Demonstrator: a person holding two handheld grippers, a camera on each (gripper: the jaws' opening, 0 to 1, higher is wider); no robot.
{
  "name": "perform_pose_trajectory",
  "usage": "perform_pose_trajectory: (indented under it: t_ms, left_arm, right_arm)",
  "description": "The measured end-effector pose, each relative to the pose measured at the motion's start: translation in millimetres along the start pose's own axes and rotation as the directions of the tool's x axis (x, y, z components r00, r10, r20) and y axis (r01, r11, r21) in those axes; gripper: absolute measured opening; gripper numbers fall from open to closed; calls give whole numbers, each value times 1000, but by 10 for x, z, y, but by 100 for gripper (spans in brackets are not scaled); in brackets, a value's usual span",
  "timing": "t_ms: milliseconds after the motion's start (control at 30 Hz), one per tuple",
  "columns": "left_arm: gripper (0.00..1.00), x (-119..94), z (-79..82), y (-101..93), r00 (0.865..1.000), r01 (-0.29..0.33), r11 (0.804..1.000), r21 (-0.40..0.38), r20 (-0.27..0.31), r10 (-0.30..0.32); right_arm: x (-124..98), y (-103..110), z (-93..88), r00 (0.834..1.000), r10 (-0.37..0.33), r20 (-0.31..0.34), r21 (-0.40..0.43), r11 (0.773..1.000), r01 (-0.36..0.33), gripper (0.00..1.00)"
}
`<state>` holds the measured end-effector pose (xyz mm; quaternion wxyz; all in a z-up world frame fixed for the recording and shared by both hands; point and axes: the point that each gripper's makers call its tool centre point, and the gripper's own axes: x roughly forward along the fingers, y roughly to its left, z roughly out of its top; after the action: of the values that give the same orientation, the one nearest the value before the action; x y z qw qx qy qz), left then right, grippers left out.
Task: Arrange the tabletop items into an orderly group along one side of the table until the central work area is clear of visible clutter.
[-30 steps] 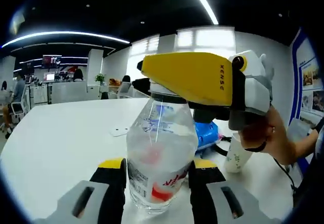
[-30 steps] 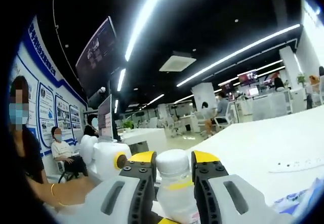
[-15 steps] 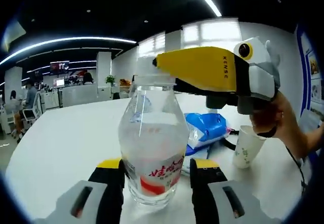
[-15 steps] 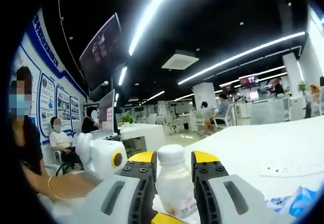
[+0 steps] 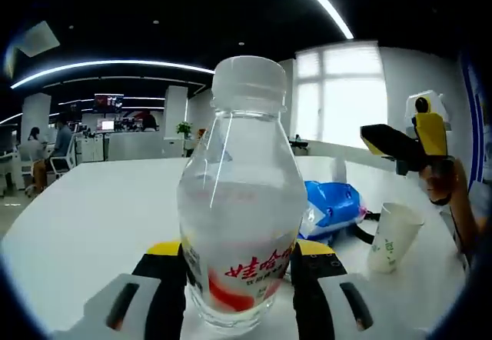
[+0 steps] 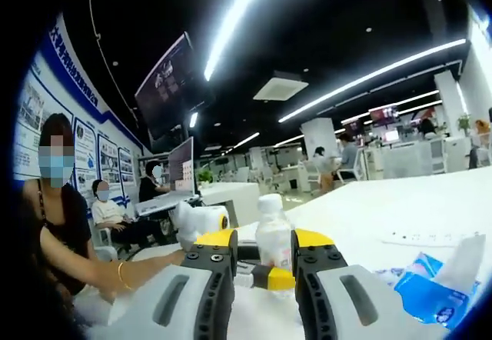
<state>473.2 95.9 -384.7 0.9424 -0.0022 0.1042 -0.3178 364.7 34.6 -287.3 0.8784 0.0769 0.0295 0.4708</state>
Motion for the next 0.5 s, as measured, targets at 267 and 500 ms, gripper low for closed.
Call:
perform_pose_trajectory:
  t_ms: [267,500]
  left_arm:
    - [48,-18,11,6,1000,-18,1000,22,20,17]
    - [47,-35,18,10,999,-37,998,41,20,36]
  right_arm:
    - [-261,30,-159,998,22,-51,-32,999,-23,26]
    - [-445,-99,-37,1000,7,-20,-28,1000,-7,26]
